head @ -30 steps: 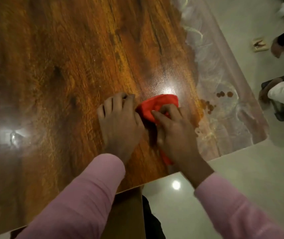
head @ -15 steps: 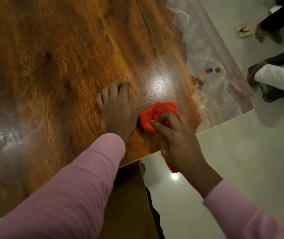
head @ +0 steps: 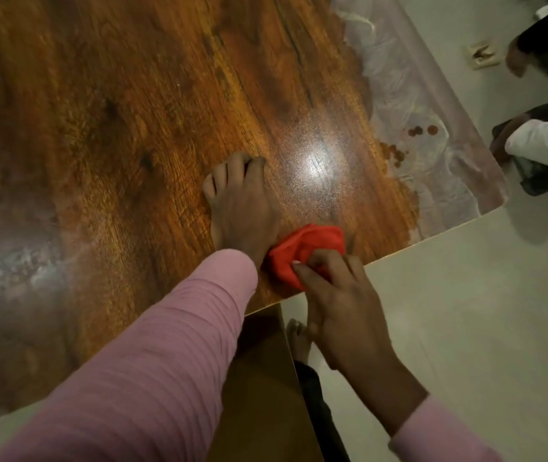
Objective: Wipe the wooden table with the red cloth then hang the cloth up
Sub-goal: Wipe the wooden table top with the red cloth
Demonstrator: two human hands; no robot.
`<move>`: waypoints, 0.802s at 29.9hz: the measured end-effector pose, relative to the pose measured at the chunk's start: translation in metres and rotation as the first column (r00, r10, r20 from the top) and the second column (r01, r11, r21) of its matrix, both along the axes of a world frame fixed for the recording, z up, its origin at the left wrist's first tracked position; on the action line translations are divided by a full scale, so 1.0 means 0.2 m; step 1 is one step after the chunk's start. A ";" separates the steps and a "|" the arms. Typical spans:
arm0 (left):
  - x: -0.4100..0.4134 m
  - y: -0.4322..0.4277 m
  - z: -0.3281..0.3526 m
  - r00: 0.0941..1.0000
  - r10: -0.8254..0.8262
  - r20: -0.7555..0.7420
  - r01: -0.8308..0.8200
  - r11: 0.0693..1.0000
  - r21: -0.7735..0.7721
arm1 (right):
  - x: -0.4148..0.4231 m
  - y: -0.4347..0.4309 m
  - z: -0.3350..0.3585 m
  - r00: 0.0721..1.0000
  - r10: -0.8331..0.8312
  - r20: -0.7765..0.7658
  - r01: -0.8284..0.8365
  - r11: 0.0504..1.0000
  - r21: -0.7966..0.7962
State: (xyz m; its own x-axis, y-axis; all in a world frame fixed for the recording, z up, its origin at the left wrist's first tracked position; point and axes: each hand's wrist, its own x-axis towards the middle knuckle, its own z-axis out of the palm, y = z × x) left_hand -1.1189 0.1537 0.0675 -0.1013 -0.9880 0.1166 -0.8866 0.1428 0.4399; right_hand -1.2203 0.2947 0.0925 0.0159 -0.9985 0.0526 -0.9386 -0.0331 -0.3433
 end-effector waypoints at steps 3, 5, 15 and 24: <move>0.00 -0.01 -0.01 1.000 0.001 -0.001 -0.001 1.000 -0.002 | -0.27 -0.05 0.00 0.986 -0.164 -0.041 0.164 0.986 -0.012; -0.01 0.00 -0.01 1.000 0.006 0.002 -0.006 1.000 -0.016 | -0.48 -0.16 0.00 0.951 -0.299 -0.082 0.299 0.954 -0.005; -0.08 0.01 0.01 0.976 -0.006 0.216 0.011 1.000 -0.022 | -0.20 -0.36 -0.03 0.997 -0.075 0.027 0.077 0.995 -0.063; -0.51 -0.04 0.03 0.970 0.222 0.101 -0.226 0.974 0.030 | -0.80 -0.51 -0.02 0.934 -0.357 0.027 0.357 0.934 -0.019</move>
State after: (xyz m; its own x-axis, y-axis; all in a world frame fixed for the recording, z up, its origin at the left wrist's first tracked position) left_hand -1.2213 0.1460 0.0734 0.1147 -0.9904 0.0765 -0.9324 -0.0808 0.3522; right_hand -1.3795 0.1934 0.0877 -0.3428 -0.9367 0.0717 -0.8819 0.2946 -0.3682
